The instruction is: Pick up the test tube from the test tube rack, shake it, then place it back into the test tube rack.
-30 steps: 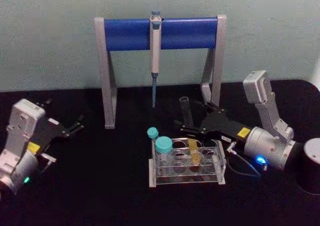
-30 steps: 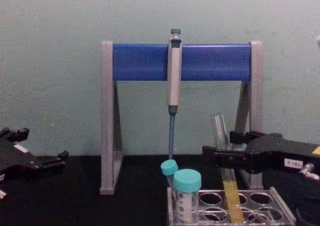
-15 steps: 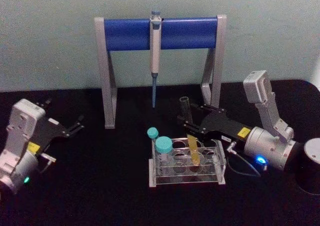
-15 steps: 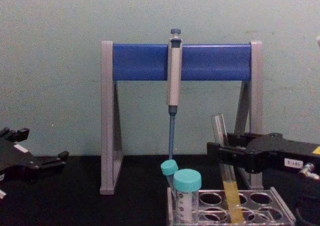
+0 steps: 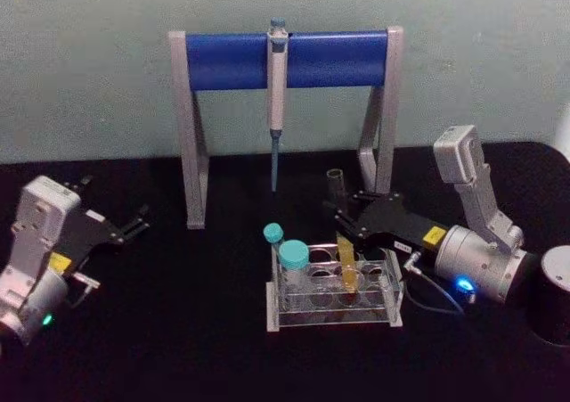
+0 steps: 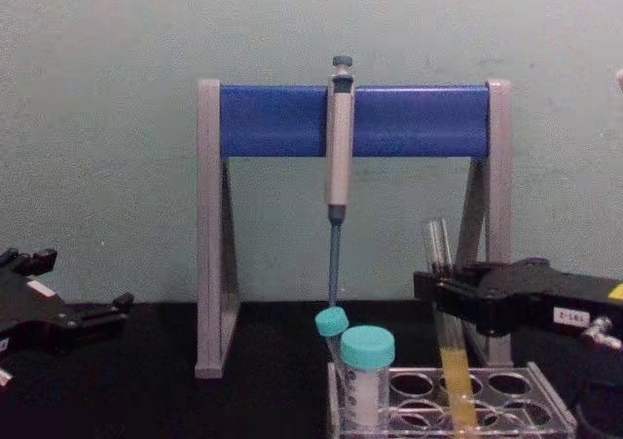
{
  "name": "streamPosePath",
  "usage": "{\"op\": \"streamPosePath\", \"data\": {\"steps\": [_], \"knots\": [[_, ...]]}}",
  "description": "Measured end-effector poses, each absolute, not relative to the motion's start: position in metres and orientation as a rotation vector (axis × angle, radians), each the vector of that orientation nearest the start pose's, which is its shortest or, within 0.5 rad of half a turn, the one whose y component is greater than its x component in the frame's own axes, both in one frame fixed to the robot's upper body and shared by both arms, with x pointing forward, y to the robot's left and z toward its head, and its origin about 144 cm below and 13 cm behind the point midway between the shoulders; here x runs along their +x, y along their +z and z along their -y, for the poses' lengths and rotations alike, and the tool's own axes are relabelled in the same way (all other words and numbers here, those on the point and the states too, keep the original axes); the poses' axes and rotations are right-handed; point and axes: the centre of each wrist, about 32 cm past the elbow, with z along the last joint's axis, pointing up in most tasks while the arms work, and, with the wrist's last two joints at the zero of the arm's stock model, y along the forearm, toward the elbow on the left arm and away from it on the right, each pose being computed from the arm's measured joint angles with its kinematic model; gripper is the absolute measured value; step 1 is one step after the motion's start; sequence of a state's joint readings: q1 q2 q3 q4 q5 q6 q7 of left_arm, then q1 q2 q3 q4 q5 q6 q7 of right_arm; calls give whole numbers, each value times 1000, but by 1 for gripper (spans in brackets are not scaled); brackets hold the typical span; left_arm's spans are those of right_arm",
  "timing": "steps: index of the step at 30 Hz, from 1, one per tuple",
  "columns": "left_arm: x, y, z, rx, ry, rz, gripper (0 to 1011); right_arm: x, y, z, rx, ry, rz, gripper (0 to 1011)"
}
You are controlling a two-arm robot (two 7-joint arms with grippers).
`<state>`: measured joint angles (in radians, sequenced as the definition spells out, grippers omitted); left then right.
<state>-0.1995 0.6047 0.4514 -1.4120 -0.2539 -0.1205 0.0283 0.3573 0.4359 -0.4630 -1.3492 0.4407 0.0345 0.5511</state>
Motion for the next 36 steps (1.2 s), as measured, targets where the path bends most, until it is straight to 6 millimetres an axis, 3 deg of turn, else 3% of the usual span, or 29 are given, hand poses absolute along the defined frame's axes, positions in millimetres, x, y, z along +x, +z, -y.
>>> {"op": "streamPosePath", "data": {"steps": [21,36], "knots": [[489,1140,-310,304,1248,285,1001,536,1171,254,-130,-710,-9,233],[489,1140,-310,304,1248,285,1001,526,1187,263,43,-697,55,232]]}}
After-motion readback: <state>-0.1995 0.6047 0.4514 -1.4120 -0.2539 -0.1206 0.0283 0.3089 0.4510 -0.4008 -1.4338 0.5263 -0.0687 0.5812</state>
